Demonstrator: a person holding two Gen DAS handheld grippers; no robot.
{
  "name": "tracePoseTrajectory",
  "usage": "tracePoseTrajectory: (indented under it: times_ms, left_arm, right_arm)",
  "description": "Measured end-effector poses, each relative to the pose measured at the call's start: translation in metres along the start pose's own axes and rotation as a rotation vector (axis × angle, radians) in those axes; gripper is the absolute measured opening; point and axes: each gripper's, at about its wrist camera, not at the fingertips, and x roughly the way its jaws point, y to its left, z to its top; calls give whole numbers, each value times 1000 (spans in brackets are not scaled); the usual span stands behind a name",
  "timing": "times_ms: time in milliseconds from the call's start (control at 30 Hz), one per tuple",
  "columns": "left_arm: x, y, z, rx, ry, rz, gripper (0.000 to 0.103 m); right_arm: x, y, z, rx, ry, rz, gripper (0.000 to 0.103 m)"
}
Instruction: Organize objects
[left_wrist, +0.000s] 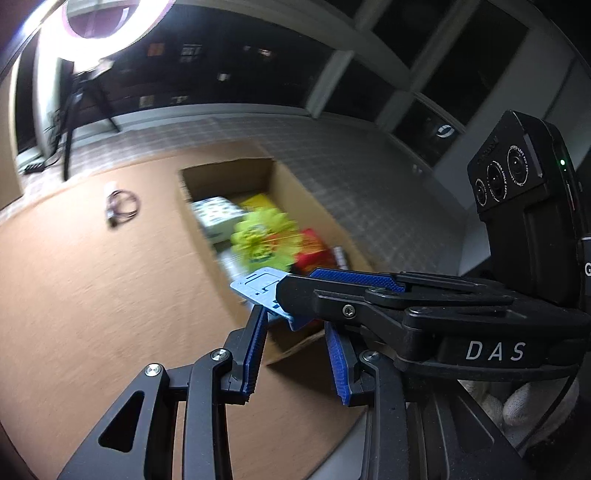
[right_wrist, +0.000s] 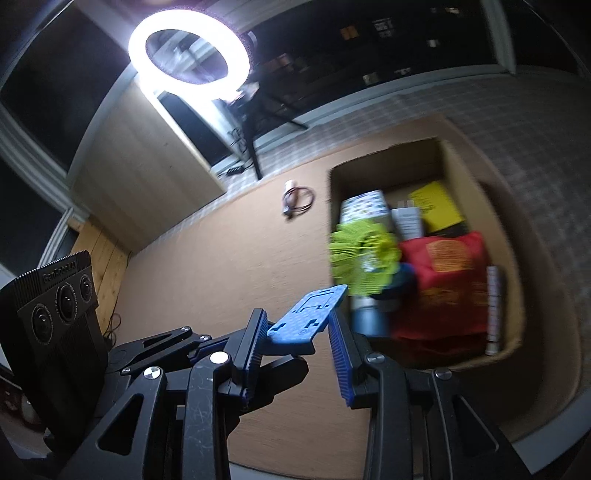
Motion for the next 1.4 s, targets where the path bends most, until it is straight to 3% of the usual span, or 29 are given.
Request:
tracePoseTrajectory:
  times_ms: [400,633,1067,1400]
  left_arm:
    - [36,-56,21,81,20,-62,34]
    - [41,-60,23,74,16,-23,36]
    - [11,-18,10,3,-12,24,36]
    - [-24,42,-24,-92,-11,107,36]
  right_arm:
    - [-36,-52,6,86,-58,-52,31]
    - [-40,-67,6,127,-67,-67,36]
    - [-34,-52,10,102,-49,-36,36]
    - [-19,-36,7,51,3,-35,36]
